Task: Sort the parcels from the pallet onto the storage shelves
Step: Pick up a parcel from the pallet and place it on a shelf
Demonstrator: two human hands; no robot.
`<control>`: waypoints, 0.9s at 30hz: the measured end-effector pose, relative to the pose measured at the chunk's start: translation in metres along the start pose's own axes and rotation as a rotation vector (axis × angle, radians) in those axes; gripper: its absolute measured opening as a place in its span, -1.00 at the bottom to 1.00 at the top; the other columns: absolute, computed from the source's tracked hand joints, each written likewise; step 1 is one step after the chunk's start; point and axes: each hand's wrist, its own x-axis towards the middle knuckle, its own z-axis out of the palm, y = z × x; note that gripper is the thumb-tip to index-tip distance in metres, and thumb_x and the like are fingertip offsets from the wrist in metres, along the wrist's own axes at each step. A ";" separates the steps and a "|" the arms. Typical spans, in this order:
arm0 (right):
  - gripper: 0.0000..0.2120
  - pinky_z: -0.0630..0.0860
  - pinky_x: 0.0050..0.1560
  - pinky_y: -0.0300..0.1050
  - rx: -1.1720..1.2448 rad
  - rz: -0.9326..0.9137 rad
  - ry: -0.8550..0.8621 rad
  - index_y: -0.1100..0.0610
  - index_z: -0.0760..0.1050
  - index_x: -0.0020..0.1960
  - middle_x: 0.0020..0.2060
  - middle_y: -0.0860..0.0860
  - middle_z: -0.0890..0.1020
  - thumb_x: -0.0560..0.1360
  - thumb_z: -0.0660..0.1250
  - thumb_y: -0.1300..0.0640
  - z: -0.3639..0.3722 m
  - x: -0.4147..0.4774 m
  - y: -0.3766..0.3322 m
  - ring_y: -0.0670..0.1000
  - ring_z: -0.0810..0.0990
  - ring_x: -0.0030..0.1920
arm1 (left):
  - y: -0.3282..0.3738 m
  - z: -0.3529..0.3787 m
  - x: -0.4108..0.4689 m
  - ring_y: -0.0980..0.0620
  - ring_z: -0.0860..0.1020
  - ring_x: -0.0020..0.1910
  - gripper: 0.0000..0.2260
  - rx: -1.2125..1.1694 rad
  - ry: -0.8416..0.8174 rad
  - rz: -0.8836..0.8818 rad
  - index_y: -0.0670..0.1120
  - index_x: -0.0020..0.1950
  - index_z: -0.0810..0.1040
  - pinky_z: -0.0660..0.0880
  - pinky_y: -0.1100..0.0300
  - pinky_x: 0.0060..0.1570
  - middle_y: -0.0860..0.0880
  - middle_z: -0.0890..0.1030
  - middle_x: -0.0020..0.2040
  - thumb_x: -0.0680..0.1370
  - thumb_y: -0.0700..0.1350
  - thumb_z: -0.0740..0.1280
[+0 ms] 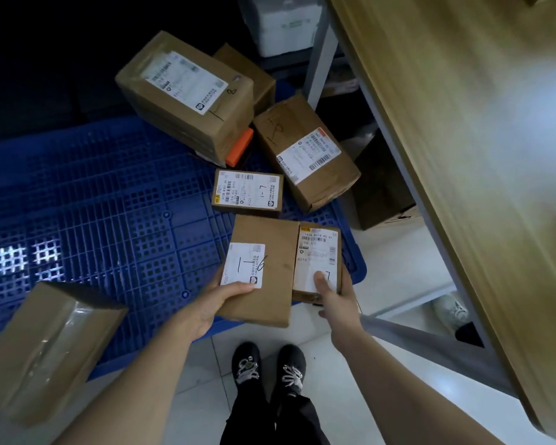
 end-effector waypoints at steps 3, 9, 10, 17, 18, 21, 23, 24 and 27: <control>-0.47 0.44 0.32 0.20 -0.021 -0.030 -0.025 -0.13 0.22 0.49 0.25 -0.07 0.53 0.58 0.32 0.05 -0.001 -0.027 -0.002 0.03 0.51 0.24 | -0.010 -0.005 -0.031 -0.03 0.59 0.01 -0.14 -0.100 -0.007 -0.026 0.06 0.34 0.46 0.48 0.12 -0.08 -0.02 0.68 0.06 0.02 0.01 0.52; -0.52 0.52 0.18 -0.03 -0.062 -0.204 -0.193 -0.21 0.27 0.39 0.21 -0.12 0.54 0.57 0.34 0.11 0.005 -0.077 -0.034 -0.05 0.54 0.20 | -0.019 -0.015 -0.109 0.01 0.57 -0.09 -0.37 -0.308 0.082 0.105 -0.03 0.32 0.46 0.51 0.20 -0.32 -0.03 0.66 -0.02 0.23 -0.16 0.37; -0.52 0.50 0.17 -0.07 -0.071 -0.226 -0.224 -0.21 0.28 0.39 0.21 -0.11 0.54 0.57 0.33 0.12 0.009 -0.085 -0.039 -0.05 0.54 0.21 | -0.022 -0.017 -0.121 0.01 0.57 -0.06 -0.38 -0.349 0.119 0.138 -0.01 0.32 0.46 0.50 0.17 -0.24 -0.02 0.67 -0.01 0.24 -0.17 0.37; -0.37 0.40 0.34 0.18 -0.142 -0.384 -0.423 -0.28 0.24 0.44 0.28 -0.12 0.47 0.37 0.18 -0.05 0.043 -0.159 -0.066 -0.03 0.44 0.28 | -0.034 -0.024 -0.223 0.11 0.64 -0.06 -0.54 -0.584 0.425 0.456 0.07 0.18 0.54 0.48 0.12 -0.10 0.06 0.70 0.03 0.31 -0.23 0.42; -0.37 0.39 0.35 0.18 -0.147 -0.410 -0.473 -0.28 0.24 0.44 0.29 -0.14 0.47 0.37 0.17 -0.04 0.049 -0.173 -0.070 -0.04 0.44 0.30 | -0.038 -0.027 -0.239 0.11 0.64 -0.05 -0.52 -0.612 0.457 0.493 0.08 0.18 0.54 0.49 0.10 -0.07 0.06 0.70 0.04 0.29 -0.21 0.43; -0.37 0.42 0.34 0.17 -0.182 -0.483 -0.623 -0.23 0.22 0.46 0.34 -0.11 0.46 0.39 0.18 -0.03 0.071 -0.217 -0.078 0.01 0.45 0.32 | -0.052 -0.039 -0.291 0.00 0.60 0.09 -0.32 -0.694 0.554 0.575 0.07 0.26 0.52 0.45 -0.05 0.13 0.02 0.67 0.13 0.13 -0.04 0.50; -0.41 0.45 0.32 0.13 -0.196 -0.526 -0.717 -0.17 0.22 0.47 0.32 -0.06 0.48 0.46 0.23 0.03 0.089 -0.250 -0.079 0.03 0.48 0.30 | -0.064 -0.050 -0.327 0.00 0.59 0.11 -0.29 -0.741 0.654 0.614 0.09 0.29 0.50 0.45 -0.09 0.17 0.03 0.66 0.15 0.12 0.01 0.49; -0.43 0.46 0.31 0.12 -0.203 -0.544 -0.764 -0.15 0.22 0.47 0.30 -0.04 0.50 0.49 0.26 0.08 0.099 -0.268 -0.077 0.03 0.50 0.28 | -0.070 -0.056 -0.345 0.02 0.60 0.08 -0.32 -0.762 0.712 0.634 0.11 0.27 0.50 0.47 -0.09 0.14 0.05 0.66 0.14 0.14 0.02 0.49; -0.46 0.49 0.29 0.11 -0.232 -0.564 -0.924 -0.15 0.26 0.44 0.25 0.00 0.54 0.54 0.31 0.16 0.130 -0.322 -0.066 0.03 0.54 0.24 | -0.094 -0.076 -0.402 0.04 0.60 0.04 -0.29 -0.826 0.880 0.706 0.14 0.26 0.47 0.50 -0.06 0.07 0.08 0.66 0.11 0.10 0.07 0.49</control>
